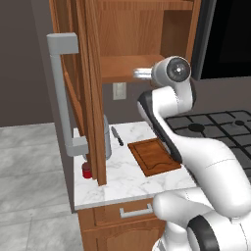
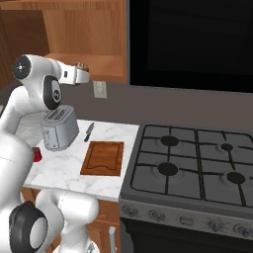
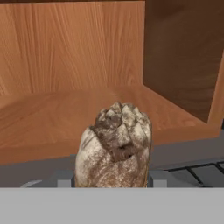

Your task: Pick the bread, place it on the cutting board, pick the jam, place it on the counter, and close the cabinet.

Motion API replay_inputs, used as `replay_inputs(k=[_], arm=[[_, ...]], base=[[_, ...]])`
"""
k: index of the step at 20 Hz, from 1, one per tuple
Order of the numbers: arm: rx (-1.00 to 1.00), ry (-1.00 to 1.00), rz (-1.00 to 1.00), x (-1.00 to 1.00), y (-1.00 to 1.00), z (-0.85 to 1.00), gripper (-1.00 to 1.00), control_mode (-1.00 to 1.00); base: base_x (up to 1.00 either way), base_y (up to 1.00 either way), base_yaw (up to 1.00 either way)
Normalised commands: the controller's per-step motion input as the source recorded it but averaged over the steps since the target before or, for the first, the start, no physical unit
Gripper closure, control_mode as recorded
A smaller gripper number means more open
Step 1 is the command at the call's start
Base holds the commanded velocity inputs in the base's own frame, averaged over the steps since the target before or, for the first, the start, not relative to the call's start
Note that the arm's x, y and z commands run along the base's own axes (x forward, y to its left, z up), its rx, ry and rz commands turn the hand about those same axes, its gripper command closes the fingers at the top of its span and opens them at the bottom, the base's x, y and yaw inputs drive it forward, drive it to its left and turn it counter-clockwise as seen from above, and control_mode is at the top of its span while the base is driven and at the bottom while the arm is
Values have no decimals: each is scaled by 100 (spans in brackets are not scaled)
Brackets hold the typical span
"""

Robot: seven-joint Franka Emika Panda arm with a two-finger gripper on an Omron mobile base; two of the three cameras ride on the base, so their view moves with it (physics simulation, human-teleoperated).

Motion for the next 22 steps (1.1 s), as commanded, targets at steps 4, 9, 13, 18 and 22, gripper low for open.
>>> replay_inputs(k=[4, 9, 13, 18, 22], arm=[[0, 8, 0, -44, 0, -3, 100, -100], [0, 9, 0, -41, 0, -4, 100, -100], [0, 9, 0, -34, 0, -1, 100, -100], [0, 10, 0, -29, 0, -7, 100, -100], [0, 10, 0, -22, 0, -10, 100, -100]], base=[[0, 0, 0], [0, 0, 0], [0, 0, 0], [0, 0, 0], [0, 0, 0]])
